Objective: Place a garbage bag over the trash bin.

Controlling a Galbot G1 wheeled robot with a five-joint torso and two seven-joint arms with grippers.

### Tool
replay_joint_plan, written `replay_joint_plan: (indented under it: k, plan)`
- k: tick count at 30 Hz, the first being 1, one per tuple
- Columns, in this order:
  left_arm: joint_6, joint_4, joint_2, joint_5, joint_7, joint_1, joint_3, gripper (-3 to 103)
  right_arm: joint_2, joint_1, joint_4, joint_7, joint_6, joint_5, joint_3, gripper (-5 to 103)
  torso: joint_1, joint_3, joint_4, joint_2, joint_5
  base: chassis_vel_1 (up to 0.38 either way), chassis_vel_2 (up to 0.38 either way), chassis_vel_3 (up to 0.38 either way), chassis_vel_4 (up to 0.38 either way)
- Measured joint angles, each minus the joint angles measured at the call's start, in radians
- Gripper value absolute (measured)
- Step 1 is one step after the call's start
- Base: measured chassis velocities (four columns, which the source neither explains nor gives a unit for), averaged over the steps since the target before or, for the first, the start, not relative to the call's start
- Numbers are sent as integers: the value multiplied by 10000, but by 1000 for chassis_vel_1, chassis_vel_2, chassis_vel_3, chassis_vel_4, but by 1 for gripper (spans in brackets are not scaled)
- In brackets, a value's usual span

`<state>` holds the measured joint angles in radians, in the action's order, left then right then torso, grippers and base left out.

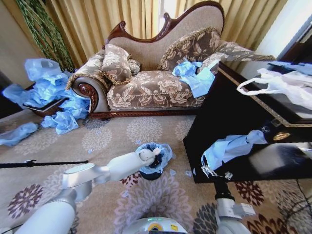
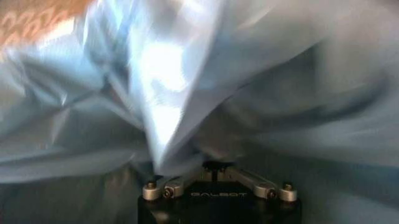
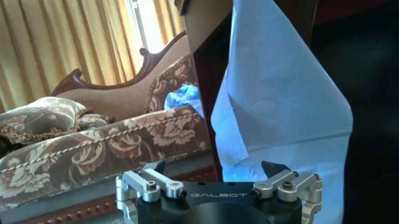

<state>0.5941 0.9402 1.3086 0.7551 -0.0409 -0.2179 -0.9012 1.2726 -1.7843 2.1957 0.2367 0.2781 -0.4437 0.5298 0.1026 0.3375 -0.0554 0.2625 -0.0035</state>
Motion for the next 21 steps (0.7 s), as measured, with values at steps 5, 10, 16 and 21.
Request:
replay_joint_plan:
  k: [5, 10, 16, 21]
  plan:
    - [-258, -721, 30, -296, 58, 13, 221, 0, -25, -43, -15, 5, 20, -26, 42, 100, 0, 0, 0, 0, 0, 0, 0, 0, 0]
    - [-230, -424, -490, -862, 259, 123, 31, 0, 12, 5, -3, 17, 19, -29, 7, 100, 0, 0, 7, 0, 2, 0, 0, 0, 0]
    - [208, 801, -895, -690, 752, 117, -442, 0, 41, 8, 3, 44, 14, -38, 7, 100, 0, -1, 3, 0, 1, 0, 0, 0, 0]
    - [-152, -158, 14, -595, 647, 53, -255, 0, 38, -50, 6, 81, 12, -33, 39, 100, 0, -1, -3, 0, 1, 0, 0, 0, 0]
